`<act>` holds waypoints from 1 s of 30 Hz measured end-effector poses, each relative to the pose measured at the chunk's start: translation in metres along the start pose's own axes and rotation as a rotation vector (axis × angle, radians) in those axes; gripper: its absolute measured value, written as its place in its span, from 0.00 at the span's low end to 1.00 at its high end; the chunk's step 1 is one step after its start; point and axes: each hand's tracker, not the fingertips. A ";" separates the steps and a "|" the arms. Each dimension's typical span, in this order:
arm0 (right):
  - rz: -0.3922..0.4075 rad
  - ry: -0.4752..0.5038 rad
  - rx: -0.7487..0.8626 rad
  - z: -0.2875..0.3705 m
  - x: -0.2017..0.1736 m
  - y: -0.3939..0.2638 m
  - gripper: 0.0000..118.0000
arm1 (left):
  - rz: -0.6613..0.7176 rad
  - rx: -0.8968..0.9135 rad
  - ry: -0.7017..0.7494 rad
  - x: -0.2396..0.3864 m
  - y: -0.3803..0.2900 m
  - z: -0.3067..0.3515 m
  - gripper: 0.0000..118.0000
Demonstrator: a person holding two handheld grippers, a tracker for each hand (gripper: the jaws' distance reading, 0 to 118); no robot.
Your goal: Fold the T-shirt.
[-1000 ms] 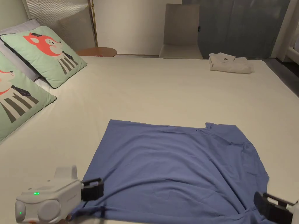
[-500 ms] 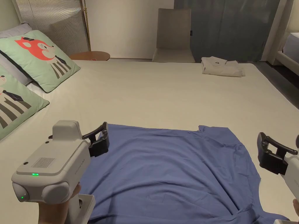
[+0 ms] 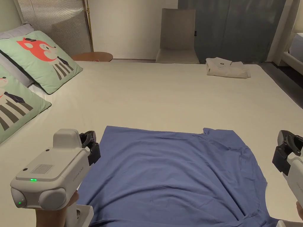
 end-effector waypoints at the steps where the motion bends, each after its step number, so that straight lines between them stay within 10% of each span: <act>1: 0.001 0.000 -0.002 0.004 -0.002 0.002 0.01 | -0.003 -0.009 0.003 -0.001 0.000 0.000 0.00; 21: -0.004 0.017 -0.101 -0.006 0.006 -0.029 0.01 | 0.015 -0.562 0.037 -0.064 -0.108 0.012 0.00; 23: -0.002 0.019 -0.113 -0.007 0.006 -0.033 0.01 | 0.020 -0.616 0.055 -0.069 -0.120 0.015 0.12; 26: 0.000 0.027 -0.124 -0.003 0.002 -0.030 0.01 | 0.047 -0.652 0.068 -0.074 -0.134 0.020 0.69; 30: -0.002 0.029 -0.154 -0.006 0.004 -0.043 0.01 | 0.104 -0.690 0.098 -0.078 -0.148 0.020 0.89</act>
